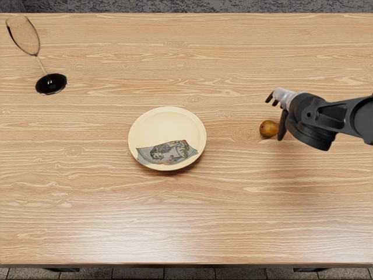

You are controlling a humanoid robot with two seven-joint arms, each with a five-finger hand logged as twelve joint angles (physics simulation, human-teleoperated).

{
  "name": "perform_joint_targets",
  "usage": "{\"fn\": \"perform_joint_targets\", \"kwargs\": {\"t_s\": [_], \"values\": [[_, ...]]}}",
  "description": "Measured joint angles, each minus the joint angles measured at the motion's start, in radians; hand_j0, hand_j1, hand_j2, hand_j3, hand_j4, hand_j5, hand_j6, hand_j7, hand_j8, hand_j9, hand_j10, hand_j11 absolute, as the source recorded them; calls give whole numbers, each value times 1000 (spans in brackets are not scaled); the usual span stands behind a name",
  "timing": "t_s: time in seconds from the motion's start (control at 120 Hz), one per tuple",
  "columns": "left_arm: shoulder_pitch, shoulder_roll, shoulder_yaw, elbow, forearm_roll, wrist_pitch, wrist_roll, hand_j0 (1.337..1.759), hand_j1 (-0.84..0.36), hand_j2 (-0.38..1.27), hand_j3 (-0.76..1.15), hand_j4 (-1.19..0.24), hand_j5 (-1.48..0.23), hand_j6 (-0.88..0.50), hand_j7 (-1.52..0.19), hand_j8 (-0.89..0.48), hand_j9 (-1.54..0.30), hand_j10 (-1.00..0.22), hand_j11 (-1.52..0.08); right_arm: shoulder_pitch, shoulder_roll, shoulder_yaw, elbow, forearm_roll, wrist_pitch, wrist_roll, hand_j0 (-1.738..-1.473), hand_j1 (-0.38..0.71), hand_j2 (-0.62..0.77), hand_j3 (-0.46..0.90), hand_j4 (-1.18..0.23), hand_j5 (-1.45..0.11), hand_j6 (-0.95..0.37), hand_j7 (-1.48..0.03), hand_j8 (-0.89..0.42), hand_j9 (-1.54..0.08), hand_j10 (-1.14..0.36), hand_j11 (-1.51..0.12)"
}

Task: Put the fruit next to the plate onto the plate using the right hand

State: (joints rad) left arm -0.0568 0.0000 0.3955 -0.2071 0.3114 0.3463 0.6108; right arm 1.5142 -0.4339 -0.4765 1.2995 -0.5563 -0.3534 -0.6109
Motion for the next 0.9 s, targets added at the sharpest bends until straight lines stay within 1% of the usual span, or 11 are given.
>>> {"fn": "perform_joint_targets", "kwargs": {"t_s": [0.467, 0.675, 0.9], "values": [[1, 0, -1, 0, 0, 0, 0, 1658, 349, 1, 0, -1, 0, -1, 0, -1, 0, -1, 0, -42, 75, -3, -90, 1, -2, 0, -1658, -2, -56, 0, -291, -377, -292, -377, -292, -377, -291, -377], [1, 0, -1, 0, 0, 0, 0, 1658, 349, 1, 0, -1, 0, -1, 0, -1, 0, 0, 0, -56, 90, -8, -113, 1, -3, 0, -1658, 4, -57, 0, -296, -384, -297, -383, -297, -384, -296, -384], [1, 0, -1, 0, 0, 0, 0, 1658, 349, 1, 0, 0, 0, -1, 0, -1, 0, 0, 0, -61, 106, -8, -129, 4, -1, 0, -1658, 40, -63, 0, -326, -423, -327, -422, -327, -422, -326, -422]]}}
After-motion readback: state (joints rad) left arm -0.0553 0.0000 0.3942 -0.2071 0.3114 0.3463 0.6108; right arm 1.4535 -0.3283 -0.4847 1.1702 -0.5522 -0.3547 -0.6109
